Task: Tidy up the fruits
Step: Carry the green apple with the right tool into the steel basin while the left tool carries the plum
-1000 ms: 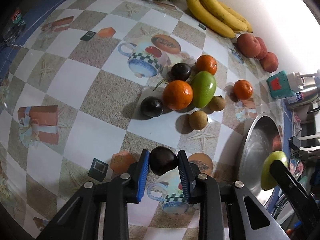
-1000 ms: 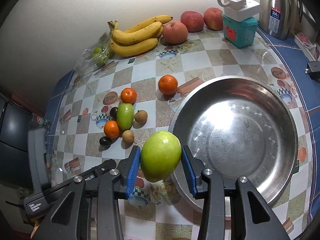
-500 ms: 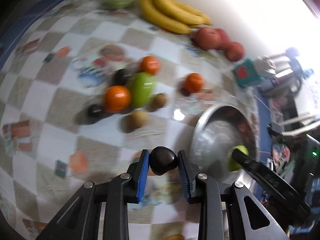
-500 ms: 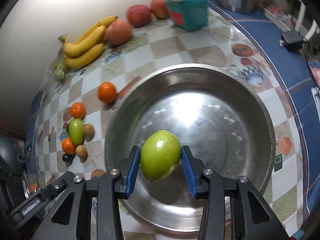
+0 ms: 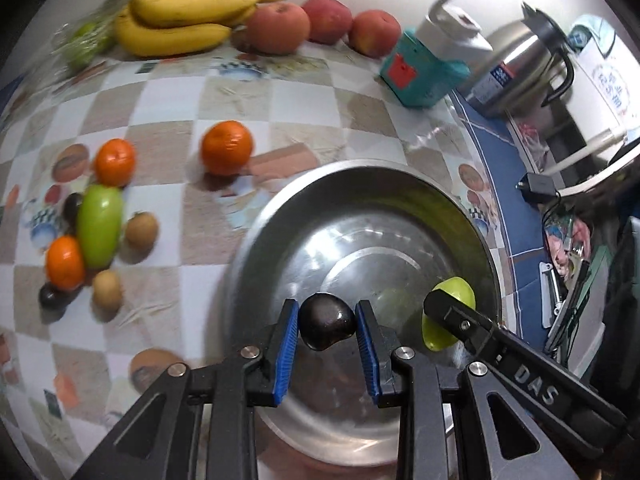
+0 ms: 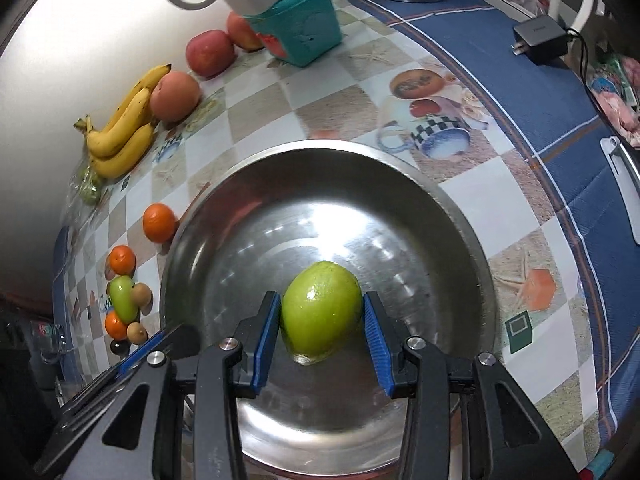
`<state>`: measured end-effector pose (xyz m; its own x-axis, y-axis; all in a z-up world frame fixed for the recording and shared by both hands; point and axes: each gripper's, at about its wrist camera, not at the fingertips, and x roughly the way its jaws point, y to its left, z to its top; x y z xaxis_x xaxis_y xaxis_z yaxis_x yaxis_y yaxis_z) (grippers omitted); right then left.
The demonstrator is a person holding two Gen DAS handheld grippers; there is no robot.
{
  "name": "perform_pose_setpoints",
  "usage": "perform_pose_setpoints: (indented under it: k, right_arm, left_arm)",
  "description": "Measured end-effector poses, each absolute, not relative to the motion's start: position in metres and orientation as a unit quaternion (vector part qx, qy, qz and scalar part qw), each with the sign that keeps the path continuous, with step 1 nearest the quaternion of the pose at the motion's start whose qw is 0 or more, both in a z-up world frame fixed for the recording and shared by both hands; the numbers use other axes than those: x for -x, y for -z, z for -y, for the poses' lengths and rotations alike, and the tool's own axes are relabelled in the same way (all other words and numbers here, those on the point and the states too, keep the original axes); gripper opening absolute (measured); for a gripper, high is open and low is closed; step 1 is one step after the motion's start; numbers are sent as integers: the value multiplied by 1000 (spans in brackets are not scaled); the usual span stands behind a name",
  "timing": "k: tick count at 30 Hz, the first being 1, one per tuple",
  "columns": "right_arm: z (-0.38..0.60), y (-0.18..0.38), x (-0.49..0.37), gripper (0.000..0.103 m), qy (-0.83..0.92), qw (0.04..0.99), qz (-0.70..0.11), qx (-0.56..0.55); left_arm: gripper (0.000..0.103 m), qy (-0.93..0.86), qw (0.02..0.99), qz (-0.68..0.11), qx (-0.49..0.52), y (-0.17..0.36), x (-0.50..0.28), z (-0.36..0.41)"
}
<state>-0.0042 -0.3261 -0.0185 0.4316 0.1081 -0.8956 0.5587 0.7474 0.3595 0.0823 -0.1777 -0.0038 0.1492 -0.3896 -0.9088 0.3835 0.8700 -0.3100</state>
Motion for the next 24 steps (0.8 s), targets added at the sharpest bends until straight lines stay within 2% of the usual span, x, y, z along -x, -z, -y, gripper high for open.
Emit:
perform_pose_setpoints:
  k: [24]
  right_arm:
    - [332,32,1,44,157,776,-523,-316]
  left_arm:
    - [35,257,750,-609,-5,22,-90,192]
